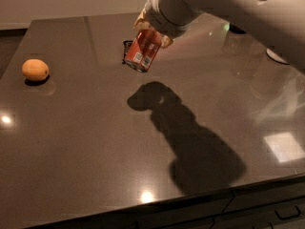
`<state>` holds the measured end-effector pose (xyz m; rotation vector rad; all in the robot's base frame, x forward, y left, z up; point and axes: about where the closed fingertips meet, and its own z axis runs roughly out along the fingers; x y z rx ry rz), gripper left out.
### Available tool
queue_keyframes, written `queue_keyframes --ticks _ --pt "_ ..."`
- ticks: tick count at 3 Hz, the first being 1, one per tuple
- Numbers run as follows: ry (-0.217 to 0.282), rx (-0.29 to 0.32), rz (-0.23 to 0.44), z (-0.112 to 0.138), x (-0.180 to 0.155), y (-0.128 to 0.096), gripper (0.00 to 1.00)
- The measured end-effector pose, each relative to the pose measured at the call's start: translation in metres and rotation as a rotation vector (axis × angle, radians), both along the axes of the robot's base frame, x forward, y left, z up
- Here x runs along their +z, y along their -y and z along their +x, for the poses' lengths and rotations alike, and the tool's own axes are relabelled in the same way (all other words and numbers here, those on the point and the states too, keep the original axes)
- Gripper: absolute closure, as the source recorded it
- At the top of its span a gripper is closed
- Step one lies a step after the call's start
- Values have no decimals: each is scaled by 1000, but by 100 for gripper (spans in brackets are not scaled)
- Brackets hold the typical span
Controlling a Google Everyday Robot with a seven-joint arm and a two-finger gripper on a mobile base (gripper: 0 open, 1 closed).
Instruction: Place coke can upright
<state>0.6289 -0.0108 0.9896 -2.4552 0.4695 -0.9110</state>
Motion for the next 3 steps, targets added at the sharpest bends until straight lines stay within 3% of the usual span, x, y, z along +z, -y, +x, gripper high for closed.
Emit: queue_keyframes --ticks 1,3 --pt "66 61 -52 -1 2 -3 100" --pt "308 297 -202 -12 -10 -17 100"
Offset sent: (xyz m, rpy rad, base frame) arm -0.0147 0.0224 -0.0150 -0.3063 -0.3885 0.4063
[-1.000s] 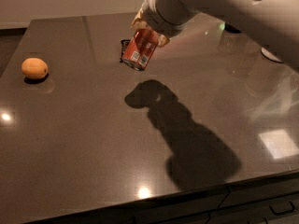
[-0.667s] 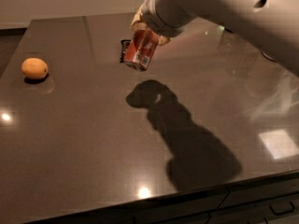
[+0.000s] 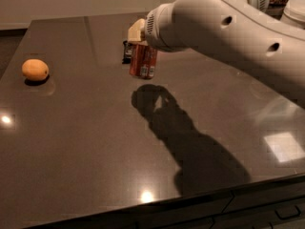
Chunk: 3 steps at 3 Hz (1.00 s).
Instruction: Place coke can upright
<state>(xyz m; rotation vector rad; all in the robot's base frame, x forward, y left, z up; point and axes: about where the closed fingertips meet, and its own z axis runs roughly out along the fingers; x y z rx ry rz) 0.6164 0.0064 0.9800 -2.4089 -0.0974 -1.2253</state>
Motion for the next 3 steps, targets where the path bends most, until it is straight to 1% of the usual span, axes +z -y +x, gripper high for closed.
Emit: queue_keyframes --ticks 1,2,3 --pt "108 115 2 -5 -12 -8 100" --pt "160 178 55 -8 -19 -16 100" --pt "233 242 63 -13 -28 -22 100"
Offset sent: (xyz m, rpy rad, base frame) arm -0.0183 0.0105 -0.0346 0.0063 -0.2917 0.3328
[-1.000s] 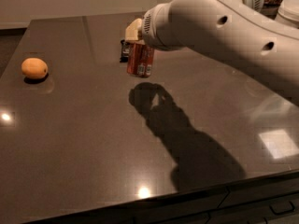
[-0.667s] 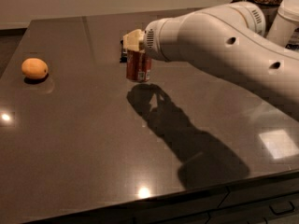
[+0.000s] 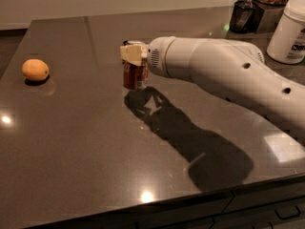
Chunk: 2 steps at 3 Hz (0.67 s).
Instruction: Place coke can upright
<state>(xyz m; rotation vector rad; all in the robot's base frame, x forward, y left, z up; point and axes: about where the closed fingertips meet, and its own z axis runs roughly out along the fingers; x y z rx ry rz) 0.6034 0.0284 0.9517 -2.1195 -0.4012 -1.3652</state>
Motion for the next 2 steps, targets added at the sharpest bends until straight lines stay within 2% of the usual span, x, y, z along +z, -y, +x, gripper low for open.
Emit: queue_keyframes --ticks 2 --pt "225 82 -96 -9 -13 1 100"
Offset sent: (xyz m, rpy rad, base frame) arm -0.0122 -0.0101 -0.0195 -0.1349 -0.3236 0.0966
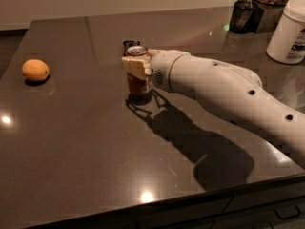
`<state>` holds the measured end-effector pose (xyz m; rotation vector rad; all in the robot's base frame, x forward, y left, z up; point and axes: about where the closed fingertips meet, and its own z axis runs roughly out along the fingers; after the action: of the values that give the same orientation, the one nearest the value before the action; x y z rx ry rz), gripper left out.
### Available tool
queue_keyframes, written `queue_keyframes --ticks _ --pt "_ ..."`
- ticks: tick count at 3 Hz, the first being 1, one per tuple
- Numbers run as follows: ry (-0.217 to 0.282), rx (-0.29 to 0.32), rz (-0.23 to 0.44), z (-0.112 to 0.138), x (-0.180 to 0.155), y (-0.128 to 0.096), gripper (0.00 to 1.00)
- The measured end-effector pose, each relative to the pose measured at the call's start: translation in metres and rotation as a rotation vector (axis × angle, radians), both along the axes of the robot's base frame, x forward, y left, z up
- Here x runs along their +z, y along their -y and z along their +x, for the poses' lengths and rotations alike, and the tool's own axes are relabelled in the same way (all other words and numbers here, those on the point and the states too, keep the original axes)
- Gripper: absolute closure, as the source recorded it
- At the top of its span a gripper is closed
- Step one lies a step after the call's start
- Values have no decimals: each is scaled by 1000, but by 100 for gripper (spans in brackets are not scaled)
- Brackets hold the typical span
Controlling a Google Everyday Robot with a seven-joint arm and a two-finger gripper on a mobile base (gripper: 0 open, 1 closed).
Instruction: Place coke can upright
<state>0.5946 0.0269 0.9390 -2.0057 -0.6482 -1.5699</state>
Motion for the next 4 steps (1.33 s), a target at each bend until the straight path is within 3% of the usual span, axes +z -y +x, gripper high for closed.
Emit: queue_keyframes --ticks 1,2,4 --pt "46 11 -15 -1 -4 2 100" --pt "69 16 -21 -1 -9 4 82" --pt "71 21 -19 -2 -13 7 36"
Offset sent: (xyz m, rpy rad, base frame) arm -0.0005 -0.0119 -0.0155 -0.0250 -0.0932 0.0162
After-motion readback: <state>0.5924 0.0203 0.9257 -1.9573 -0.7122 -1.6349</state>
